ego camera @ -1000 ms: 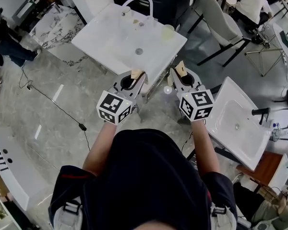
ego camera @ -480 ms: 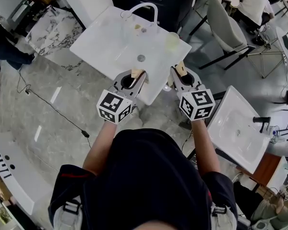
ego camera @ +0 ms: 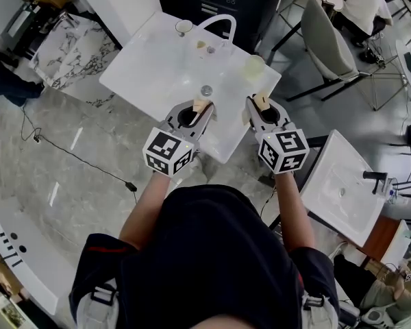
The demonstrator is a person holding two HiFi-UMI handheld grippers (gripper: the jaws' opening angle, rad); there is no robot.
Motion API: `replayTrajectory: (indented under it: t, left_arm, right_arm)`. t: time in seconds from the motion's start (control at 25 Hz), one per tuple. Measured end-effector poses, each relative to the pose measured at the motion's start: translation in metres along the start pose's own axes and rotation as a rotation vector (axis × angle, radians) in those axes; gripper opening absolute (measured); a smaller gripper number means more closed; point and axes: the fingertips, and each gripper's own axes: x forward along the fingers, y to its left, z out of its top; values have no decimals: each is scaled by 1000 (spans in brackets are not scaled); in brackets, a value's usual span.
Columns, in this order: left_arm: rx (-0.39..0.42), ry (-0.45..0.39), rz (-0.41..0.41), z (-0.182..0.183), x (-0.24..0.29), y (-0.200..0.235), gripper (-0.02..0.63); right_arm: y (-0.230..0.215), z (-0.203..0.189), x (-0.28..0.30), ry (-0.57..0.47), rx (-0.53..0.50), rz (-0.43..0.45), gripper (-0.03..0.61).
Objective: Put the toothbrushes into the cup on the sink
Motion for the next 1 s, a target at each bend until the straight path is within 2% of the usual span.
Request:
replayTrajectory:
  t: [0.44, 0.64, 1.0]
  left_arm:
    - [-32, 8, -50, -6, 5, 48, 35]
    - [-40, 17, -92, -11, 10, 53, 35]
    - [-48, 26, -120, -14, 21, 65, 35]
  right_arm:
    - [4, 6, 47, 24, -3, -37, 80]
    - [2, 4, 56, 36, 3, -70, 80]
    - [-8, -1, 64, 53, 15, -100, 80]
